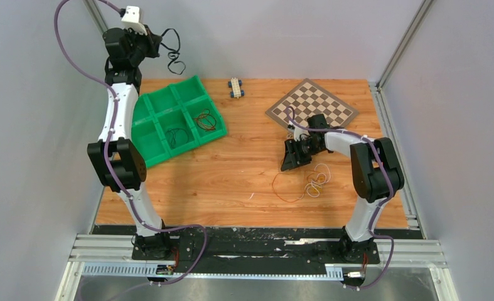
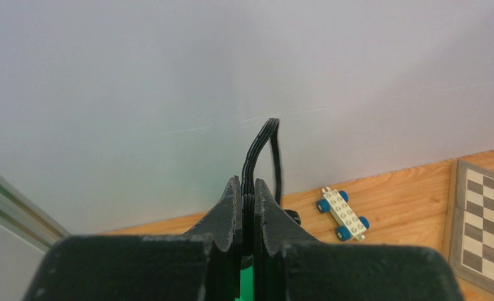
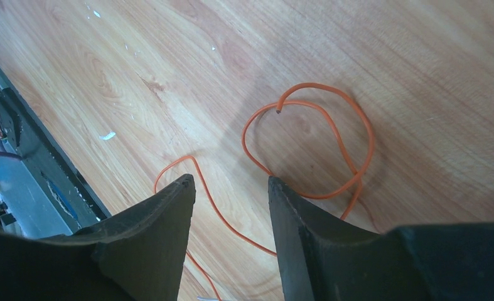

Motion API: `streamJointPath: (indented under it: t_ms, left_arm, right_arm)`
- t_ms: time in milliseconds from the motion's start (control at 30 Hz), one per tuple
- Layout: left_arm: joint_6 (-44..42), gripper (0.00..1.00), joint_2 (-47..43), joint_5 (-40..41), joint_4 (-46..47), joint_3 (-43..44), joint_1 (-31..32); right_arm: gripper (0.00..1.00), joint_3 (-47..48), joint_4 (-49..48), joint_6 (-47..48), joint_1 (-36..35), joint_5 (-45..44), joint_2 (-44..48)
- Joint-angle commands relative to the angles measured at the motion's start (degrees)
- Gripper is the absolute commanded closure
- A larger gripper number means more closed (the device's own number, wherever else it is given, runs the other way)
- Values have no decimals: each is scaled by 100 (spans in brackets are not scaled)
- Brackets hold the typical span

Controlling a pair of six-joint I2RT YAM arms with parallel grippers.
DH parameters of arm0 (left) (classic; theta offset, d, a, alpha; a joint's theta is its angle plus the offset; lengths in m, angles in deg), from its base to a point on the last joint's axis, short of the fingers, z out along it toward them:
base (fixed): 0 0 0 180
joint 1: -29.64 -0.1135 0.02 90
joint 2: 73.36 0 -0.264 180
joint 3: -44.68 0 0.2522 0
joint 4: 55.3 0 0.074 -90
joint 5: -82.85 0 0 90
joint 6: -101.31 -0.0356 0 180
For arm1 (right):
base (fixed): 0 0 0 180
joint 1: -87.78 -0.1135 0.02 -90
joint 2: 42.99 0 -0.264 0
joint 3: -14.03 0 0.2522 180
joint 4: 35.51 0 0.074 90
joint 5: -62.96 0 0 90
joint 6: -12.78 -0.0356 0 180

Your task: Untangle the cables

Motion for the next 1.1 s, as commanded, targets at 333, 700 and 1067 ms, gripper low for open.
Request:
streamJointPath:
  t_ms: [333,700,1067]
  left_arm:
    - [-481,100,366,-134,639,-874,-43]
    - [-466,100,542,-177,468,-969,-33]
    - [-584,99,1154,-191,-363,-391,17]
  right_arm:
    - [49,249,-110,24,6,-267,-284]
    - [49,348,-43,27,4,-262,-401]
    - [49,340,-14,33,2,-247,-432]
